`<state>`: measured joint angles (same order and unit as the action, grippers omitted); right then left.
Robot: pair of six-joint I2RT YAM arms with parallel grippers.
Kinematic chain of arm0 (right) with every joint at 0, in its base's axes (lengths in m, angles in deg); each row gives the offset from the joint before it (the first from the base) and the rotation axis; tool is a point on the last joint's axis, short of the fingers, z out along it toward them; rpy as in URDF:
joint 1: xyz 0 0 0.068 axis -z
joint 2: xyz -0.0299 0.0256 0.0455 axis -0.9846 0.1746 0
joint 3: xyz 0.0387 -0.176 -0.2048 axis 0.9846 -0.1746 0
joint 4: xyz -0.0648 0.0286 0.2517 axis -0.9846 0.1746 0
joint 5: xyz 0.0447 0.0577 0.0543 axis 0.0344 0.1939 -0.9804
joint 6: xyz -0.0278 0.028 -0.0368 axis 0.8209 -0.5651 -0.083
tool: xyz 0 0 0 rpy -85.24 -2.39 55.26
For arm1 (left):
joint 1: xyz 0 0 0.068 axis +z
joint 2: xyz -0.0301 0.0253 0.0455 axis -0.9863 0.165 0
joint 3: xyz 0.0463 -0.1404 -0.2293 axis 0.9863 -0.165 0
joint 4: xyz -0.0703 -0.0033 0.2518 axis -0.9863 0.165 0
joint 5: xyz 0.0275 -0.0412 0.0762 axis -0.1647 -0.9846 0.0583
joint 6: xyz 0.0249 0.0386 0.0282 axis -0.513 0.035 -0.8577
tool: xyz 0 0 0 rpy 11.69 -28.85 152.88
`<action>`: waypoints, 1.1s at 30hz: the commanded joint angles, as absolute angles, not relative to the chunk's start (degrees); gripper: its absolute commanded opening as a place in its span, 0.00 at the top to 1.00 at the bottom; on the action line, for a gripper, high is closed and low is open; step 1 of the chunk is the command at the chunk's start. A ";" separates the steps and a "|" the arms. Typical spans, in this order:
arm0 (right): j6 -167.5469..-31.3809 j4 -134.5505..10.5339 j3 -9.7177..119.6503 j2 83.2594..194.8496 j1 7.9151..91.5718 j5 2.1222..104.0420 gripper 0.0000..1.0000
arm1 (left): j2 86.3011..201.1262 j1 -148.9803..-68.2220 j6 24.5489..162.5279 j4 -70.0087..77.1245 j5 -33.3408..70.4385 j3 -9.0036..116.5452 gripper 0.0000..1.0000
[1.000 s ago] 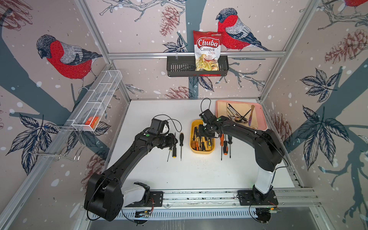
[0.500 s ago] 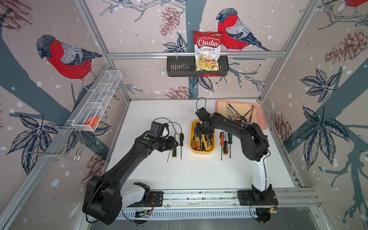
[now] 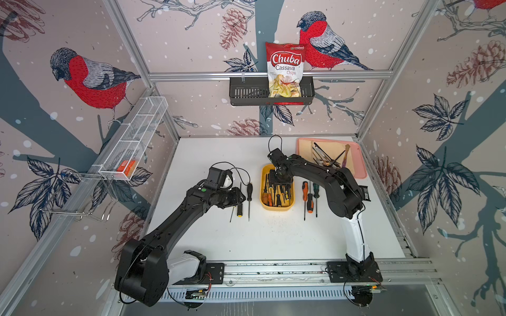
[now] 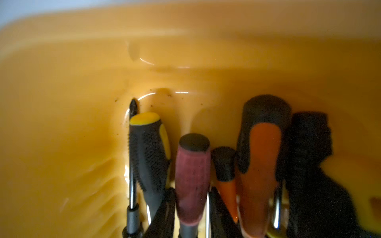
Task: Take out the screwdriver from the storage box
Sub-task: Pick up the screwdriver from the storage box.
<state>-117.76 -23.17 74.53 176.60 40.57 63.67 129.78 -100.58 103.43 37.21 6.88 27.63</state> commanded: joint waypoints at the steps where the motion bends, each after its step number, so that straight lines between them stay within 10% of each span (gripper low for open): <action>1: -116.80 -22.00 74.79 177.21 40.57 64.51 0.70 | 129.63 -100.65 103.78 36.22 6.66 27.42 0.61; 33: -114.70 -20.40 66.77 158.23 40.13 66.32 0.80 | 133.50 -110.08 110.41 28.91 6.38 30.45 0.61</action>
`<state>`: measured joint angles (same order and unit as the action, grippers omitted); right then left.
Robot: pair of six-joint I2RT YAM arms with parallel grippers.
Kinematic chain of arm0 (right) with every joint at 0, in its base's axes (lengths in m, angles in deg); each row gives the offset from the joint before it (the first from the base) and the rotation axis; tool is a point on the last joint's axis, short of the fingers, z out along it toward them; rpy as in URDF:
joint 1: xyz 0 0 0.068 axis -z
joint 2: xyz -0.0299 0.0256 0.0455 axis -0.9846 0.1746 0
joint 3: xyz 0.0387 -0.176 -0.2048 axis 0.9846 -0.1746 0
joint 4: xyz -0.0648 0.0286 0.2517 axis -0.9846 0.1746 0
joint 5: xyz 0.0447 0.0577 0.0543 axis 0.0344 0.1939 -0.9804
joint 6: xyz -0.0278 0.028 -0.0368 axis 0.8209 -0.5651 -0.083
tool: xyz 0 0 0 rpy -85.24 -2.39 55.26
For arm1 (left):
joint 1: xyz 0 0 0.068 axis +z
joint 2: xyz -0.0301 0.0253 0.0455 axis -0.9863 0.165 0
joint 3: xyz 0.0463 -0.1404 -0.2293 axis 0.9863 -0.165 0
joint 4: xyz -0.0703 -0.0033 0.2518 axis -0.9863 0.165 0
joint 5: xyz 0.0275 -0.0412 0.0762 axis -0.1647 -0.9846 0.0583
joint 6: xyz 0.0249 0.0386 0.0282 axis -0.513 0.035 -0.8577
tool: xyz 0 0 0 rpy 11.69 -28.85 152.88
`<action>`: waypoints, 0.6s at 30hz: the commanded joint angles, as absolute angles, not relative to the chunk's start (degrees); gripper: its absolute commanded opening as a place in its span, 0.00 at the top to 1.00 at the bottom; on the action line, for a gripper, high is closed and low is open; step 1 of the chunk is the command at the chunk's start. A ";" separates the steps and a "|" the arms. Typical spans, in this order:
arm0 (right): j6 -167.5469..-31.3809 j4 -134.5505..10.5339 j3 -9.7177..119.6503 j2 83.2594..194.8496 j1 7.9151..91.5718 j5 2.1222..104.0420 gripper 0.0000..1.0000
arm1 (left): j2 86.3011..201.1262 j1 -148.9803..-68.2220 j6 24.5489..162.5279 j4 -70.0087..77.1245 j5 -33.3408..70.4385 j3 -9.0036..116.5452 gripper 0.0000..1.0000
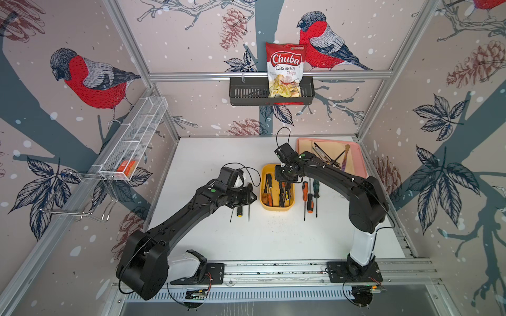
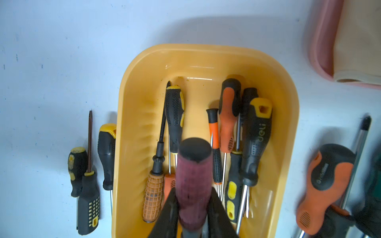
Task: Take out the screwdriver from the storage box
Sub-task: Pick up the screwdriver from the storage box.
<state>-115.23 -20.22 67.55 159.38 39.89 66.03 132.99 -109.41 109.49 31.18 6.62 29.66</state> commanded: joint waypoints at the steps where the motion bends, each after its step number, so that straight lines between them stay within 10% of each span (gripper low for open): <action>1: -114.70 -20.66 66.51 158.06 40.13 66.23 0.80 | 133.58 -110.37 110.54 28.86 6.52 30.57 0.60; 18: -113.29 -19.60 61.11 152.38 41.40 67.29 0.81 | 133.42 -114.97 113.63 25.56 8.01 30.30 0.61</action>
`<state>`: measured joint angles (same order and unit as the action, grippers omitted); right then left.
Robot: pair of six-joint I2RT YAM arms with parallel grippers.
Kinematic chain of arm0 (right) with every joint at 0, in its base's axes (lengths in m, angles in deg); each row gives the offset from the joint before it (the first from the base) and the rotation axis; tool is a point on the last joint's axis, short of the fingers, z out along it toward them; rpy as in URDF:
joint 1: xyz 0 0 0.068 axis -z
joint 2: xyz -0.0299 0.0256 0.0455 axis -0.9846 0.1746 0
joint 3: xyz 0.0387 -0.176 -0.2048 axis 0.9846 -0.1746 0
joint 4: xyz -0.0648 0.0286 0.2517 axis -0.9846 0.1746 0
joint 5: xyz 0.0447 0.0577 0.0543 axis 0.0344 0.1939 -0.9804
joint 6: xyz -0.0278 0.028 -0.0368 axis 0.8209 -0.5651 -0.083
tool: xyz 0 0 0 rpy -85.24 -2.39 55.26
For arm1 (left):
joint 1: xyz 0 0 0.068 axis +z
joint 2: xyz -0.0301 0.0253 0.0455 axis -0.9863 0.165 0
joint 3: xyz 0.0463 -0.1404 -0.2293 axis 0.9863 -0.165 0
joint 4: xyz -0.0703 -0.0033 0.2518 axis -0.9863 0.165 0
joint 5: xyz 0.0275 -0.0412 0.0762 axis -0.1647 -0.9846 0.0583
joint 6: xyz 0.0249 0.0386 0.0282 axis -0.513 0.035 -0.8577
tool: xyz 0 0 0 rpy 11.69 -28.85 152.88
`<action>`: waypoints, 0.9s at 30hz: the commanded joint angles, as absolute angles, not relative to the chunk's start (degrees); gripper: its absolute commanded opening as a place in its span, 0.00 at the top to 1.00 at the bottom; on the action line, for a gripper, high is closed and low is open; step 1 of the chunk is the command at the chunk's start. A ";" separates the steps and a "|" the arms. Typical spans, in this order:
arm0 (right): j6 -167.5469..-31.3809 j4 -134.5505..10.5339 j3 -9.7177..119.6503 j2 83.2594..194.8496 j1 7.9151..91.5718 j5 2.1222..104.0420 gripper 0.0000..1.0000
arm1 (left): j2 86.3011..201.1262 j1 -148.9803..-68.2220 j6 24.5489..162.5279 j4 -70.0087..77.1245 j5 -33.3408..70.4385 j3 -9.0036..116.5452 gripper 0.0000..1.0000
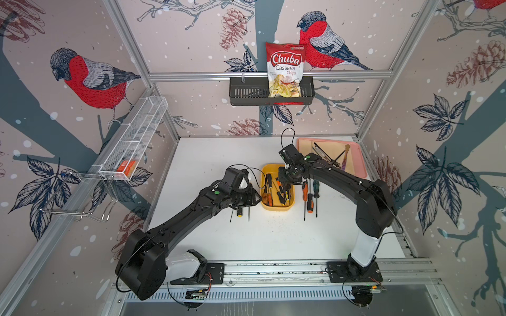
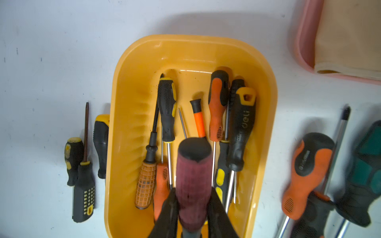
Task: Take out the screwdriver from the storage box
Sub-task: Pick up the screwdriver from the storage box, then place the screwdriver at the center of the board.
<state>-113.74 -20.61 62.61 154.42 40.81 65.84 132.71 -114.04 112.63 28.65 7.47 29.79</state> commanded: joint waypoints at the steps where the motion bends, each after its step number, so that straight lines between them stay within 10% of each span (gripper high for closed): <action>1: -113.21 -19.41 60.12 151.36 41.71 67.68 0.81 | 133.86 -115.46 113.75 25.19 7.96 30.51 0.61; 27: -106.56 -23.99 38.06 142.71 62.31 72.57 0.82 | 147.12 -123.92 112.98 21.33 7.31 38.94 0.61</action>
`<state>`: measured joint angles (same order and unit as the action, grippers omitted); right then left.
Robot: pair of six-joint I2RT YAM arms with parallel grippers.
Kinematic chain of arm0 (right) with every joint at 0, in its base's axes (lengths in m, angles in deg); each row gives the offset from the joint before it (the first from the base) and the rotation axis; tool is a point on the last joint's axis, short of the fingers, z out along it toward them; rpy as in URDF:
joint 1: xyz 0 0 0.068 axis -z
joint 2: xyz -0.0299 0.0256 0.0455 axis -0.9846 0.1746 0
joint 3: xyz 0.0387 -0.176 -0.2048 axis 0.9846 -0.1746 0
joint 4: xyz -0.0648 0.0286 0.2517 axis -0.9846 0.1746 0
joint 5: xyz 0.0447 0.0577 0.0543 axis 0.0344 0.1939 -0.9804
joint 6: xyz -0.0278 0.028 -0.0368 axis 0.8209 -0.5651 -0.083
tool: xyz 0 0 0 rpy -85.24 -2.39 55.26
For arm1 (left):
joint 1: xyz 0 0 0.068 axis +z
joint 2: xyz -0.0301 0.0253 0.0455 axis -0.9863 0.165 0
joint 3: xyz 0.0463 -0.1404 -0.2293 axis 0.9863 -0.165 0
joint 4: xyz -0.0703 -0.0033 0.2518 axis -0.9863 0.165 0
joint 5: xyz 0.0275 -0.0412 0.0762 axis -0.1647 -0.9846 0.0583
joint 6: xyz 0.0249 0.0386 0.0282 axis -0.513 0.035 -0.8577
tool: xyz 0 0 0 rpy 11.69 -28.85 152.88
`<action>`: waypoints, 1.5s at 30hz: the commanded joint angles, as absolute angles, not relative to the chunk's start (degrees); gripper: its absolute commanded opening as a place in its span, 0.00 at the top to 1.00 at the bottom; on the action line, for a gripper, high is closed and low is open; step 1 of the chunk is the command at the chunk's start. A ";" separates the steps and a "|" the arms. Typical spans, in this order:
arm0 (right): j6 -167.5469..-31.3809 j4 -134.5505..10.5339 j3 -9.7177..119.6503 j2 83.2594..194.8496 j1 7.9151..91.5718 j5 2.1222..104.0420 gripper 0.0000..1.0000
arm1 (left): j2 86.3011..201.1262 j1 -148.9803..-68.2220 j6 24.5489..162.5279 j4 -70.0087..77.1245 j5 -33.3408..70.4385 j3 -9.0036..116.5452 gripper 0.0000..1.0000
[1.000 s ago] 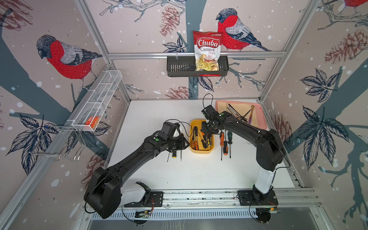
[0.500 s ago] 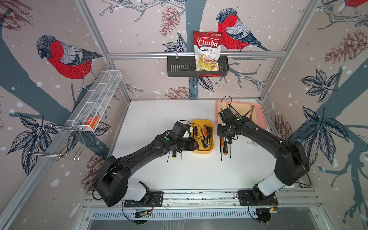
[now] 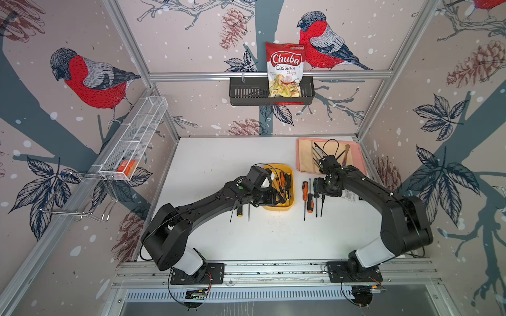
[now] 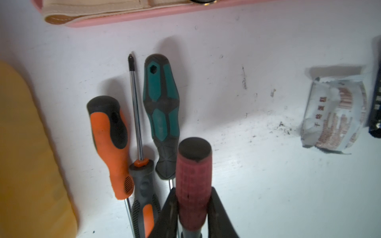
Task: Take out the screwdriver from the storage box
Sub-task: Place the screwdriver at the center of the board.
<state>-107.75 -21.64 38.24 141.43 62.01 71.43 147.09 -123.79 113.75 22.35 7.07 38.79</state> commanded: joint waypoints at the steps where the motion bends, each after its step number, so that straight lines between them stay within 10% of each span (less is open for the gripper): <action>1: -106.31 -24.20 38.15 143.29 62.49 72.59 0.82 | 147.20 -123.96 112.97 21.45 7.46 38.94 0.60; 45: -106.64 -24.74 38.23 136.54 61.82 65.60 0.69 | 150.53 -123.81 114.26 29.34 17.18 44.21 0.60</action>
<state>-105.26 -25.22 38.90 139.27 62.21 69.24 149.30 -123.83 113.99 26.09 13.54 42.34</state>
